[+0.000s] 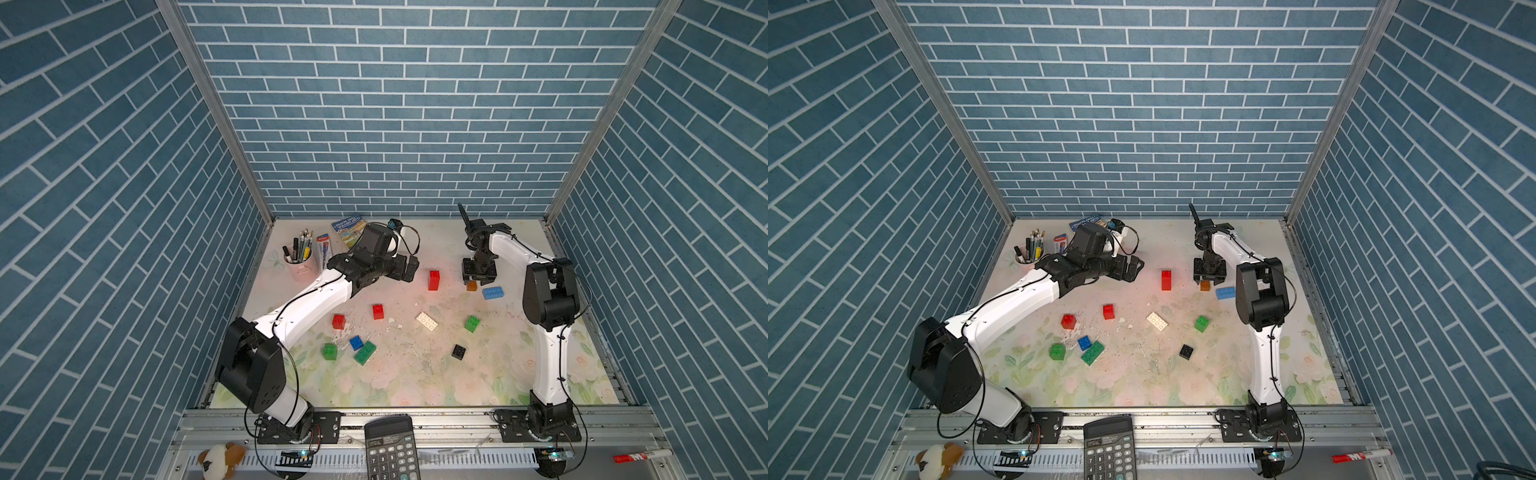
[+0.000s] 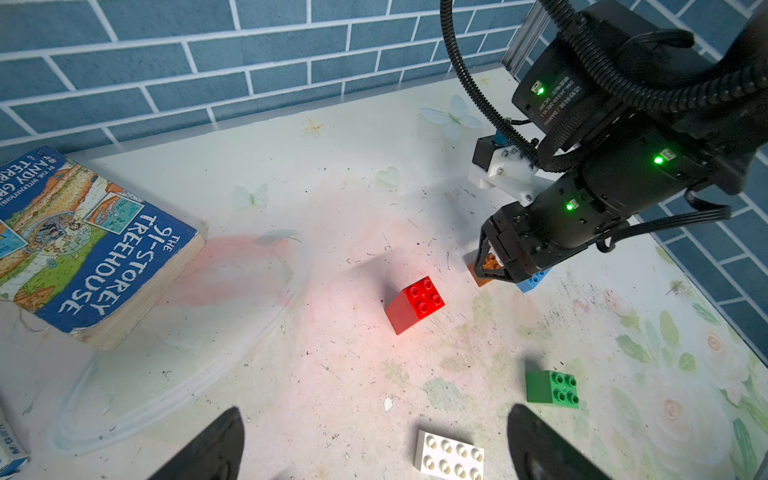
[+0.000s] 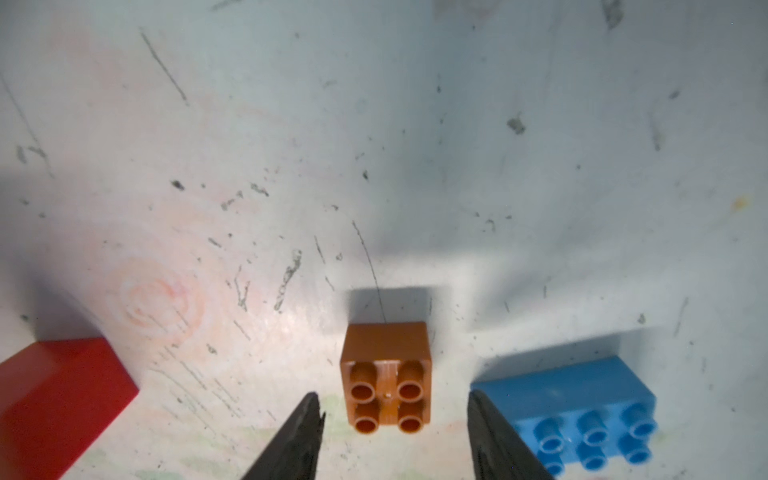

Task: Assemble the letter r with lego
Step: Move the lego brick at the center of the board, then pick up the lego brick from the center of the board.

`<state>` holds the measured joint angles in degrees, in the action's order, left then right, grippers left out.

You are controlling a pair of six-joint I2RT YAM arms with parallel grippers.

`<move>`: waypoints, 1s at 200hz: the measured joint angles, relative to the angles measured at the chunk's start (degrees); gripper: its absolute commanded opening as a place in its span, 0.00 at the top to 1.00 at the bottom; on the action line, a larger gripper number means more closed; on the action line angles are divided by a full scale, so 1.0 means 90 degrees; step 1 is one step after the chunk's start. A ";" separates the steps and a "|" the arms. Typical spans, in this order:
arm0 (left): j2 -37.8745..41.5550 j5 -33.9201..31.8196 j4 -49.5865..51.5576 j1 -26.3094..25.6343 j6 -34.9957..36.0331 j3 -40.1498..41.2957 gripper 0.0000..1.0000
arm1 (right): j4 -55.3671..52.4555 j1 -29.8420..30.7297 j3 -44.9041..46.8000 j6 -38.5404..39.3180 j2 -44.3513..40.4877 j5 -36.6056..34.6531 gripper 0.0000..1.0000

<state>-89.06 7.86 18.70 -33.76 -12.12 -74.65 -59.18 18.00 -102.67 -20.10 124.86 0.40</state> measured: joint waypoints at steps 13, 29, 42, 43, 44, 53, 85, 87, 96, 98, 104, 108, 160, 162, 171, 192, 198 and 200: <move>0.0000 0.0017 0.0000 0.0000 -0.0002 0.0000 0.00 | -0.0058 -0.0022 0.0029 0.0058 -0.0151 -0.0046 0.39; 0.0002 0.0039 -0.0017 0.0000 -0.0007 0.0012 0.00 | -0.0092 -0.0073 0.0175 0.0134 -0.0444 -0.0114 0.38; 0.0024 0.0063 -0.0041 0.0000 -0.0012 0.0061 0.00 | -0.0114 -0.0146 0.0364 0.0250 -0.0685 -0.0143 0.37; 0.0027 0.0066 -0.0041 0.0000 -0.0012 0.0063 0.00 | -0.0119 -0.0151 0.0374 0.0255 -0.0697 -0.0146 0.37; 0.0027 0.0066 -0.0041 0.0000 -0.0012 0.0066 0.00 | -0.0121 -0.0155 0.0386 0.0257 -0.0709 -0.0148 0.37; 0.0056 0.0090 -0.0049 0.0000 -0.0019 0.0124 0.00 | -0.0155 -0.0226 0.0527 0.0352 -0.0826 -0.0180 0.36; 0.0221 0.0153 -0.0056 0.0000 -0.0063 0.0304 0.00 | -0.0160 -0.0406 0.1049 0.0704 -0.0911 -0.0240 0.32; 0.0228 0.0155 -0.0061 0.0000 -0.0063 0.0311 0.01 | -0.0158 -0.0418 0.1083 0.0731 -0.0911 -0.0238 0.32; 0.0304 0.0160 -0.0068 0.0000 -0.0085 0.0362 0.00 | -0.0163 -0.0461 0.1190 0.0794 -0.0911 -0.0236 0.21; 0.0328 0.0163 -0.0068 0.0000 -0.0087 0.0376 0.00 | -0.0163 -0.0471 0.1209 0.0777 -0.0911 -0.0231 0.20; 0.0381 0.0165 -0.0070 0.0000 -0.0109 0.0413 0.01 | -0.0155 -0.0495 0.1253 0.0891 -0.0911 -0.0236 0.12; 0.0418 0.0163 -0.0075 0.0000 -0.0112 0.0440 0.01 | -0.0151 -0.0505 0.1268 0.0899 -0.0911 -0.0233 0.04; 0.0874 0.0182 -0.0126 0.0000 -0.0291 0.0799 0.00 | 0.0017 -0.0554 0.1275 0.1124 -0.0913 -0.0296 0.02; 0.0891 0.0180 -0.0126 0.0000 -0.0301 0.0816 0.00 | 0.0019 -0.0554 0.1275 0.1127 -0.0913 -0.0299 0.03; 0.0969 0.0180 -0.0158 0.0000 -0.0328 0.0891 0.01 | 0.0049 -0.0563 0.1280 0.1129 -0.0913 -0.0311 0.03; 0.1120 0.0180 -0.0194 0.0000 -0.0398 0.1049 0.00 | 0.0126 -0.0624 0.1290 0.1173 -0.0913 -0.0335 0.05; 0.1149 0.0182 -0.0194 0.0000 -0.0418 0.1076 0.00 | 0.0146 -0.0648 0.1290 0.1178 -0.0913 -0.0338 0.05; 0.1154 0.0180 -0.0197 0.0000 -0.0418 0.1083 0.00 | 0.0153 -0.0658 0.1290 0.1180 -0.0913 -0.0340 0.05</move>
<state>-78.67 9.47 16.93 -33.76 -15.88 -64.90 -57.80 12.08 -91.07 -9.47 116.64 -2.66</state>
